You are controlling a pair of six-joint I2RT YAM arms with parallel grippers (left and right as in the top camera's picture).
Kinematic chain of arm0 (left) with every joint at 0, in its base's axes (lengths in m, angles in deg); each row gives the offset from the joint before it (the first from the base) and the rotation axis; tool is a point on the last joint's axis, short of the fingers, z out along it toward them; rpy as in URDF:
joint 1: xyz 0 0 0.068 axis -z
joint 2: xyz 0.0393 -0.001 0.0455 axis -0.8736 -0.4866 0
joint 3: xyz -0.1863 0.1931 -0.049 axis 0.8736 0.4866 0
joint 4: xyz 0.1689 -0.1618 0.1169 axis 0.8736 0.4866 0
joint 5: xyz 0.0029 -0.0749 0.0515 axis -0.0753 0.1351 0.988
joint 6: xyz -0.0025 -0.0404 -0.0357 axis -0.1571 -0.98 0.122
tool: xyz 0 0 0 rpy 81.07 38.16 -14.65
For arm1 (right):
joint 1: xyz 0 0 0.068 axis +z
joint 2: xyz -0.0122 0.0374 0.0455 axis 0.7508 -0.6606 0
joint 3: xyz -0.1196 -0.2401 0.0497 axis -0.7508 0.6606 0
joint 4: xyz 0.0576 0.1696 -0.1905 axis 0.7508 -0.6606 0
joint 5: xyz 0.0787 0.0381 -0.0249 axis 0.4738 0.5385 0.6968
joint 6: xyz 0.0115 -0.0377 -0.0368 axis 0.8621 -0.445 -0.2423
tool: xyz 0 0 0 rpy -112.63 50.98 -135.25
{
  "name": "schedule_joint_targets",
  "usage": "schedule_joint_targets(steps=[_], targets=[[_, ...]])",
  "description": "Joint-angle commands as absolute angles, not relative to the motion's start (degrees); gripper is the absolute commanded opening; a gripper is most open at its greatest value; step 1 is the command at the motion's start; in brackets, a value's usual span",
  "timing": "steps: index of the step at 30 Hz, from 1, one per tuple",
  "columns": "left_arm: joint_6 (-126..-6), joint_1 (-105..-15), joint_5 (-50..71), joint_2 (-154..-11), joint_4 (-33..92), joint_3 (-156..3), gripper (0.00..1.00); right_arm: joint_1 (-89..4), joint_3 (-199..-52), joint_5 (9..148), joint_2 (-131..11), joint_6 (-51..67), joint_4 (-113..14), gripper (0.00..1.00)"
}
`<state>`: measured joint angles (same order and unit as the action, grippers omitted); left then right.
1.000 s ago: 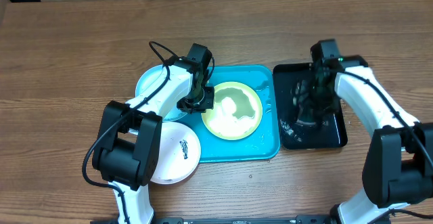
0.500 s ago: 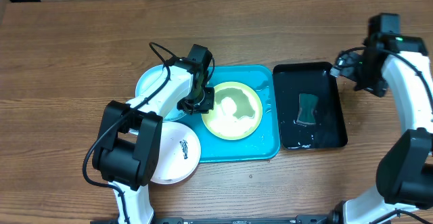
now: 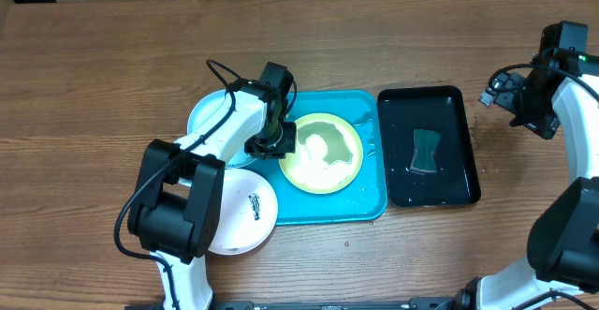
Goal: Clean dirty plates on tray and stack at the side
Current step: 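Retract the right arm and lift the yellow plate with the left gripper, then tilt the yellow plate over the black tray to drain water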
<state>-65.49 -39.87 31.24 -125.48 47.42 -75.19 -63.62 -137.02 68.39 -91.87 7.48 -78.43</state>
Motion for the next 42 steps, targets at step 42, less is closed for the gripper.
schedule_joint_targets(steps=[42], targets=[[-67.94,-31.98,30.82,-126.45,53.69,-105.37,0.04,-63.68,-137.8,68.17,-91.72,7.46,-78.16,1.0]])
